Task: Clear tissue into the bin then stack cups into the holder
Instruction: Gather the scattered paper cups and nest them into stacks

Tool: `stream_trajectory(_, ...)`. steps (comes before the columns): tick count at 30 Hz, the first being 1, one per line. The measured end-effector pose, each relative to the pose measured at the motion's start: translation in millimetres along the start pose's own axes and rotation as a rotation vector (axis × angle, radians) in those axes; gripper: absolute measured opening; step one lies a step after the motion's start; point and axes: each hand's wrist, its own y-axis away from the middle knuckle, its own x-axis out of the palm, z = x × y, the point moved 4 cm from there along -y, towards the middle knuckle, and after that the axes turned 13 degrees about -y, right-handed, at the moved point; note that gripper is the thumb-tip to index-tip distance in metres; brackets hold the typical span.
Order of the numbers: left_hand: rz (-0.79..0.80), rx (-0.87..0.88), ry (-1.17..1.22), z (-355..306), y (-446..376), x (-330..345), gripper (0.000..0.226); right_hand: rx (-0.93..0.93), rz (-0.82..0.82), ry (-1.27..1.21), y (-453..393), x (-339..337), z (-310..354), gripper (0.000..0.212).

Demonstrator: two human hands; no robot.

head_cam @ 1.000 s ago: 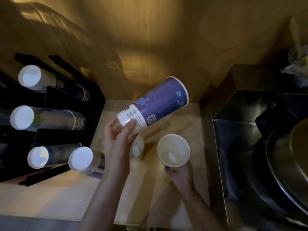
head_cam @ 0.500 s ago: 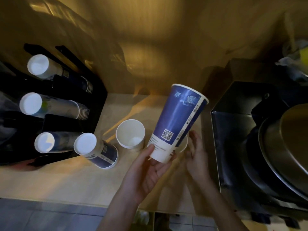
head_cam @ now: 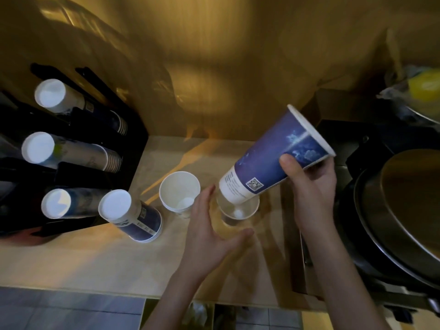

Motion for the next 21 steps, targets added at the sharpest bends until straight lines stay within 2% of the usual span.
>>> stream_trajectory(2,0.035,0.048,-0.158,7.8,-4.0,12.3,0.114,-0.07,0.039,0.093,4.1,0.4,-2.8,0.086)
stream_trajectory(5,0.072,-0.007,-0.145,20.3,-15.8,30.9,0.122,-0.106,0.116,0.314,11.7,-4.0,-17.0,0.103)
stream_trajectory(9,0.078,-0.122,0.011,36.8,-27.7,44.5,0.115,-0.065,0.165,0.483,22.1,-12.7,-43.4,0.103)
stream_trajectory(12,0.028,-0.117,0.061,33.3,-28.0,44.9,0.082,-0.057,0.218,0.602,29.9,-20.1,-63.9,0.101)
stream_trajectory(13,0.012,-0.109,0.065,32.8,-27.6,44.9,0.078,-0.03,0.229,0.628,31.6,-22.0,-69.8,0.1)
stream_trajectory(17,0.004,-0.112,0.031,35.2,-27.9,45.1,0.076,0.043,0.237,0.71,34.8,-30.8,-88.4,0.087)
stream_trajectory(21,0.03,-0.116,-0.01,39.3,-30.7,43.7,0.08,0.077,0.24,0.768,34.2,-36.6,-95.8,0.093)
